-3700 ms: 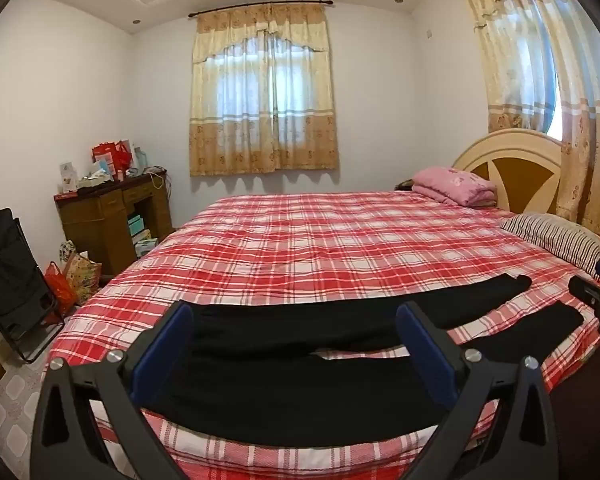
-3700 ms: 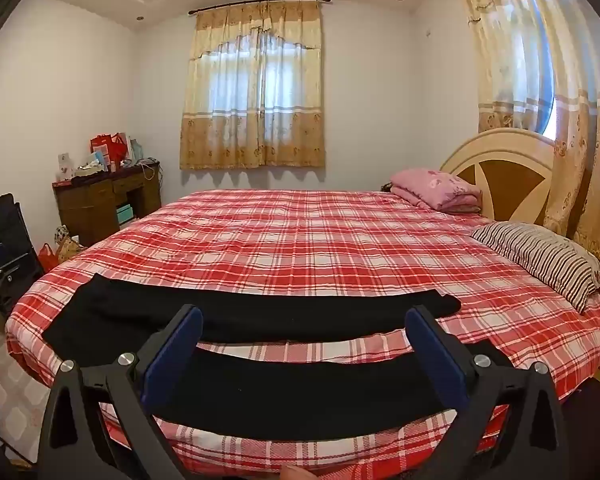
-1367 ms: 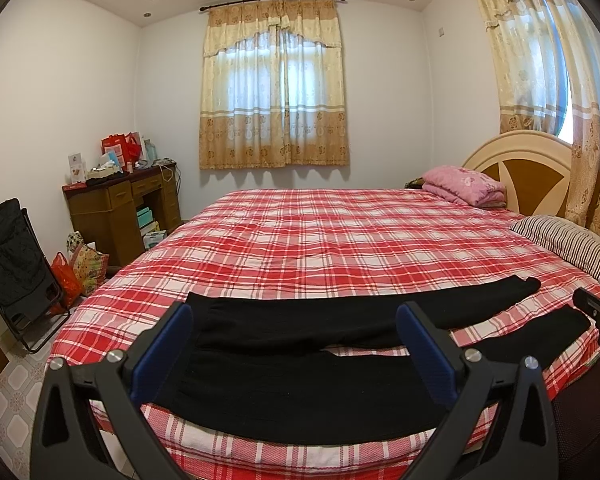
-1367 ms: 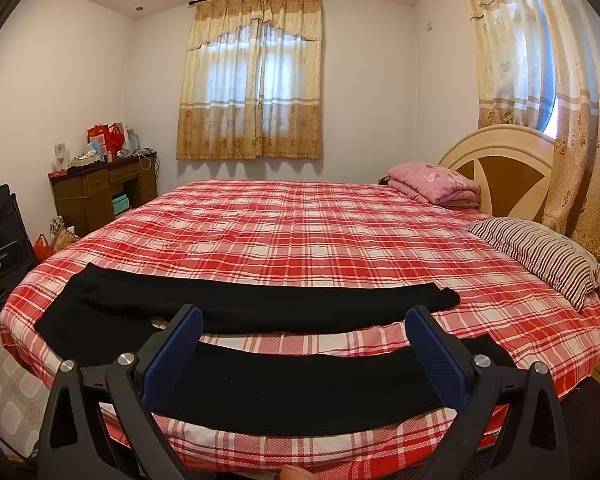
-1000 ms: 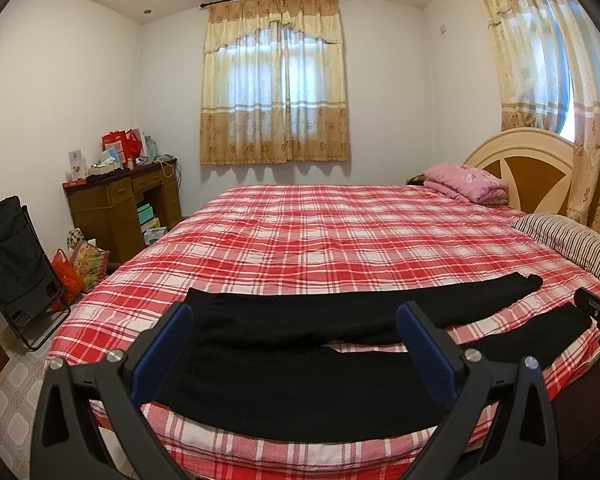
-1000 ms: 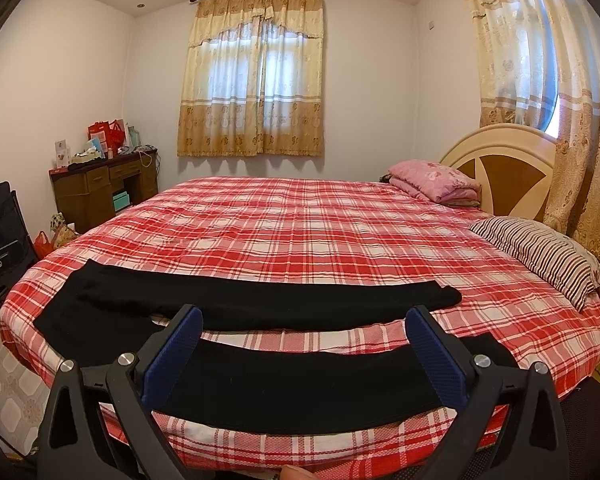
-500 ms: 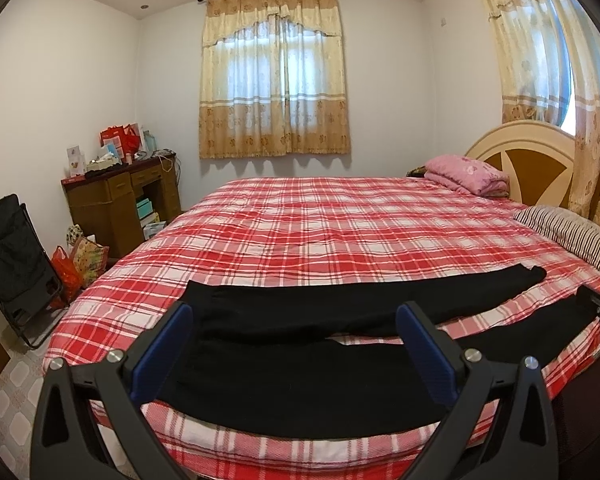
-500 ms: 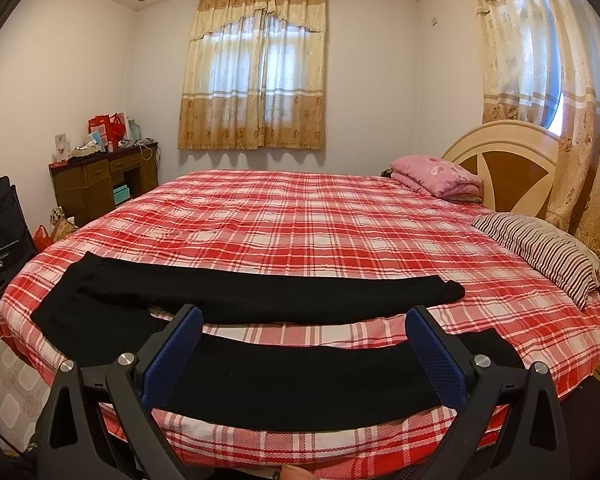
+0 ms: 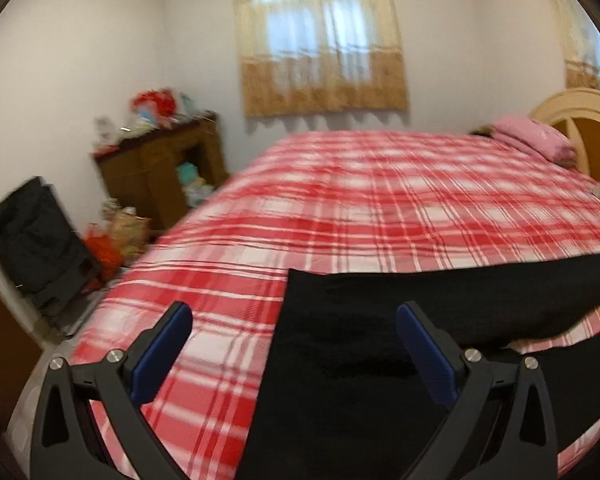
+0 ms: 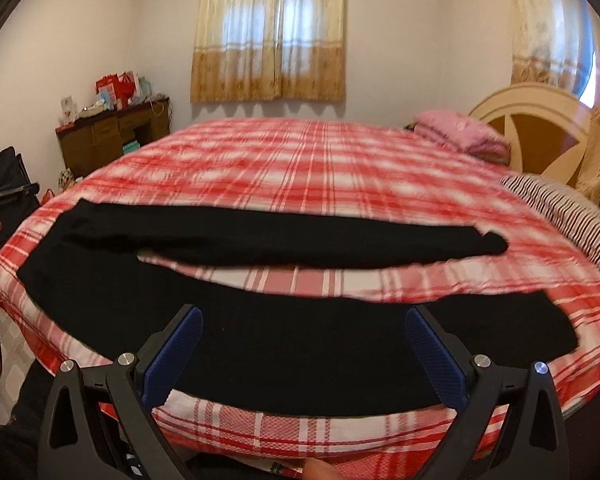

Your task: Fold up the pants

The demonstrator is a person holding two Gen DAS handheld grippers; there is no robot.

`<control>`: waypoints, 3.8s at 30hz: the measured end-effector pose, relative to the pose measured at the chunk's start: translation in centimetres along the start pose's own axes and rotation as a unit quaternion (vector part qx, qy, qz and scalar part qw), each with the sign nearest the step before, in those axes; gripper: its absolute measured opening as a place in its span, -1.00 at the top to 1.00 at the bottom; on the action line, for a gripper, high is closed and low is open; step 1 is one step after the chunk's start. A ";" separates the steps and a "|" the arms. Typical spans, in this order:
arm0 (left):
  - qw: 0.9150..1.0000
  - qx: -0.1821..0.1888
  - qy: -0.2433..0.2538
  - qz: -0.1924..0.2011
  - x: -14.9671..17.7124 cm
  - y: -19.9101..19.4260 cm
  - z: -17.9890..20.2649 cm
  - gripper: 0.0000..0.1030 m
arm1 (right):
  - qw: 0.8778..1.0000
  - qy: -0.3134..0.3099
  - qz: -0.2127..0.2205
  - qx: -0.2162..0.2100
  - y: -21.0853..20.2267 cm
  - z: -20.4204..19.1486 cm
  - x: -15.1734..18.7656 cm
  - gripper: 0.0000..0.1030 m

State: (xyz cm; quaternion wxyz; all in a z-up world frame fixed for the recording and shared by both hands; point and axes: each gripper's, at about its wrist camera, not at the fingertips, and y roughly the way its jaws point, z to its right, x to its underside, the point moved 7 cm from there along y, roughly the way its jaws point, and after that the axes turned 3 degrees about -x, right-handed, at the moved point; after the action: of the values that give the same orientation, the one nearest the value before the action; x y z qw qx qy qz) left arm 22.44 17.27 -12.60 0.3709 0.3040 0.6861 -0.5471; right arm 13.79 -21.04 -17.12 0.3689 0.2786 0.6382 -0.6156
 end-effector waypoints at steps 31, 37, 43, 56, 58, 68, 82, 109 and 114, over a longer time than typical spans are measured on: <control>0.984 0.093 0.010 -0.155 0.4 15.7 0.0 0.58 | 0.992 0.099 -0.062 0.055 6.3 15.6 -4.4 -0.37; 0.984 0.087 0.017 -0.154 0.6 15.8 0.1 0.58 | 0.983 0.136 -0.065 0.109 7.9 24.0 -7.4 -0.37; 0.983 0.079 0.020 -0.162 0.9 16.3 0.2 0.58 | 0.972 0.165 -0.105 0.131 12.7 30.7 -9.2 -0.28; 0.983 0.067 0.032 -0.166 1.3 16.6 0.7 0.57 | 0.959 0.199 -0.185 0.076 23.5 35.1 -8.9 -0.20; 0.983 0.063 0.035 -0.167 1.4 16.7 0.7 0.57 | 0.959 0.192 -0.193 0.074 24.2 34.8 -8.5 -0.20; 0.987 0.066 0.041 -0.143 0.2 15.3 0.7 0.68 | 0.973 0.171 -0.148 0.046 20.7 32.8 -10.7 0.88; 0.989 0.117 -0.018 -0.088 -2.6 11.4 -0.8 0.71 | 0.992 0.123 -0.026 0.002 11.7 29.2 -14.1 0.89; 0.974 0.212 -0.085 -0.006 3.0 2.9 -5.1 0.73 | 0.983 0.153 0.085 -0.061 -1.9 29.2 -6.0 0.90; 0.972 0.220 -0.086 -0.009 5.8 2.1 -5.7 0.73 | 0.983 0.168 0.064 -0.050 -2.7 30.1 -3.1 0.90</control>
State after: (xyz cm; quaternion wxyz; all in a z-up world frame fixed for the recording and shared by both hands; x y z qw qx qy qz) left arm 19.99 23.34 -17.87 0.3474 0.3237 0.5169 -0.7123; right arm 17.26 -50.84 -12.13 0.3088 0.3993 0.7018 -0.5027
